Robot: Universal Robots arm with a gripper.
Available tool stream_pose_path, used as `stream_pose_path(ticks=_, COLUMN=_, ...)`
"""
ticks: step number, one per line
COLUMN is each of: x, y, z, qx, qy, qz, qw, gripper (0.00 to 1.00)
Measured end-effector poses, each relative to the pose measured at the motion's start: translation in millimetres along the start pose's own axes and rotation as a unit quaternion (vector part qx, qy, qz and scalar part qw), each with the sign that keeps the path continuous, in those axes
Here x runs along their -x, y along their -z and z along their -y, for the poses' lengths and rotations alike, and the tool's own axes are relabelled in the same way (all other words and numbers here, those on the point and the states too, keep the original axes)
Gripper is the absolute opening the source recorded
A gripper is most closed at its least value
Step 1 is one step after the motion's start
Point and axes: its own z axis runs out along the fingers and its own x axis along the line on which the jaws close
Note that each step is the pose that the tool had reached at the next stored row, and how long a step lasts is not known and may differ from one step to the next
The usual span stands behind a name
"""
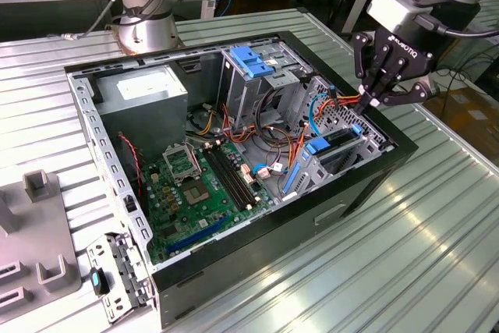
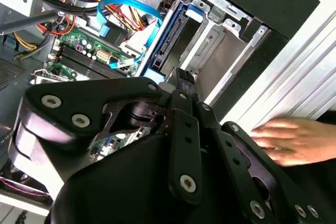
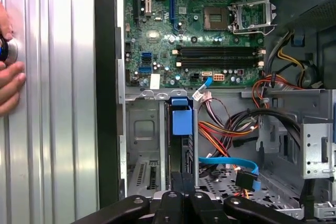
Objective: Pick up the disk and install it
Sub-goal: 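Insert the first disk wire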
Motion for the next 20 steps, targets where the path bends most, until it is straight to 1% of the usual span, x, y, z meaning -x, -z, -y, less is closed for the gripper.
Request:
stream_pose_path(ticks=2, x=0.0, y=0.0, z=1.1, qx=0.0005, qy=0.014, qz=0.0001, qw=0.99990, gripper=0.11)
stream_pose_path(ticks=3, x=-0.1, y=-0.6, z=2.8, qx=0.0010, qy=0.028, qz=0.0004, qw=0.99961, gripper=0.11)
stream_pose_path(ticks=4, x=-0.1, y=-0.9, z=5.3, qx=0.0012, qy=0.033, qz=0.0002, qw=0.99946, gripper=0.11)
stream_pose_path(ticks=5, x=-0.1, y=-1.3, z=9.4, qx=0.0013, qy=0.036, qz=0.0000, qw=0.99937, gripper=0.11)
stream_pose_path(ticks=10, x=0.0, y=-3.4, z=24.3, qx=0.0015, qy=0.041, qz=-0.0005, qw=0.99918, gripper=0.11)
stream_pose_path(ticks=11, x=0.1, y=-3.7, z=26.8, qx=0.0015, qy=0.042, qz=-0.0004, qw=0.99911, gripper=0.11)
stream_pose_path(ticks=13, x=0.4, y=-3.9, z=29.8, qx=0.0017, qy=0.047, qz=-0.0004, qw=0.99891, gripper=0.11)
stream_pose_path(ticks=14, x=0.6, y=-3.9, z=32.0, qx=0.0019, qy=0.051, qz=-0.0005, qw=0.99868, gripper=0.11)
stream_pose_path(ticks=15, x=0.6, y=-4.0, z=33.0, qx=0.0020, qy=0.055, qz=-0.0004, qw=0.99846, gripper=0.11)
stream_pose_path(ticks=16, x=0.6, y=-4.0, z=33.3, qx=0.0023, qy=0.062, qz=-0.0003, qw=0.99809, gripper=0.11)
stream_pose_path(ticks=17, x=0.6, y=-4.0, z=33.3, qx=0.0028, qy=0.076, qz=-0.0002, qw=0.99707, gripper=0.11)
stream_pose_path(ticks=19, x=0.6, y=-4.0, z=33.4, qx=0.0034, qy=0.096, qz=-0.0001, qw=0.99536, gripper=0.11)
stream_pose_path(ticks=20, x=0.6, y=-4.0, z=33.7, qx=0.0040, qy=0.112, qz=0.0000, qw=0.99375, gripper=0.11)
